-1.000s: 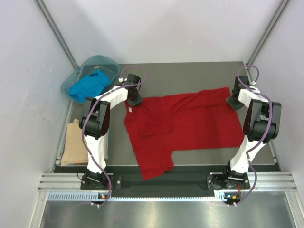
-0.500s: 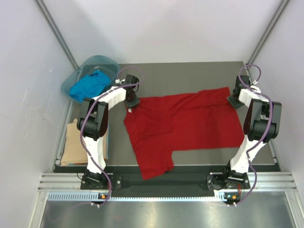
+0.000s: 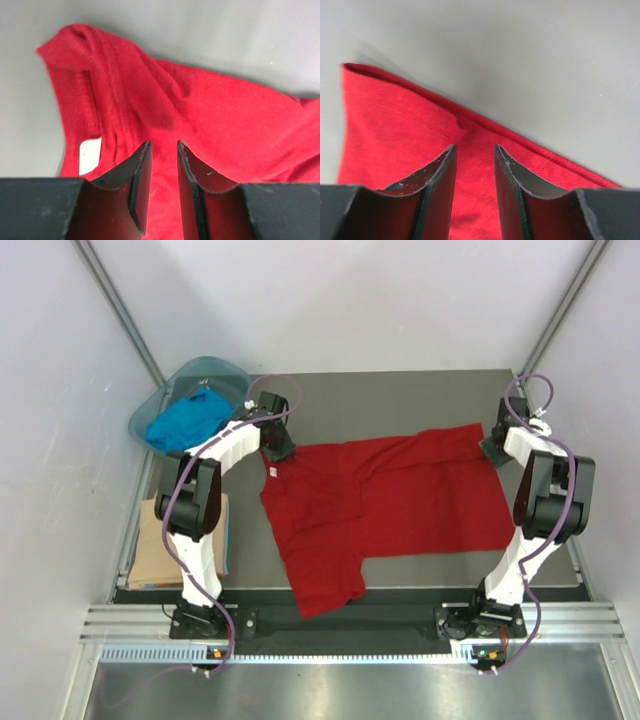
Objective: Fold and stack the t-shirts
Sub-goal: Fold the tshirt
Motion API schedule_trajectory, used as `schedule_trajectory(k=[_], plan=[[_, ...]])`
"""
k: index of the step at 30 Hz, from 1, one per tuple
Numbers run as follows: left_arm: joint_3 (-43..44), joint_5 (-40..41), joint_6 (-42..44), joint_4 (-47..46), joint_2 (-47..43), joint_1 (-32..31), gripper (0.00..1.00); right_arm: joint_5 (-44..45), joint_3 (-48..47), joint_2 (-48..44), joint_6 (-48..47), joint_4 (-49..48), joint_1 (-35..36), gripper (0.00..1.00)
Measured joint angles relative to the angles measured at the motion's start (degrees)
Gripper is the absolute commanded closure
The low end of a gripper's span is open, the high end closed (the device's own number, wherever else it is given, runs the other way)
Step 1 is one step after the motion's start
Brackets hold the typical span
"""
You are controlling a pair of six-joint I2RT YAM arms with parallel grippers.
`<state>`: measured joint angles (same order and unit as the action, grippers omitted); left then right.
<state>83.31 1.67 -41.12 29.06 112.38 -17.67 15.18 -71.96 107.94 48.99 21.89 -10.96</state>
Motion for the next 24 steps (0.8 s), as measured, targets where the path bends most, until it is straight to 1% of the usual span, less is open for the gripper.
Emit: schedule_trajectory(k=[8,15,24], plan=[[2.78,-1.92,0.42,-0.35,6.1,0.0,0.67,-0.15,0.33,-3.74,1.14,-0.85,0.02,0.63],[4.57,0.44,0.09,0.52,7.19,-0.02,0.67,-0.15,0.28,-3.8,1.84,-1.09,0.02,0.62],[4.57,2.23,-0.92,1.01,7.19,-0.07,0.67,-0.26,0.28,-1.25,2.69,-1.36,0.02,0.63]])
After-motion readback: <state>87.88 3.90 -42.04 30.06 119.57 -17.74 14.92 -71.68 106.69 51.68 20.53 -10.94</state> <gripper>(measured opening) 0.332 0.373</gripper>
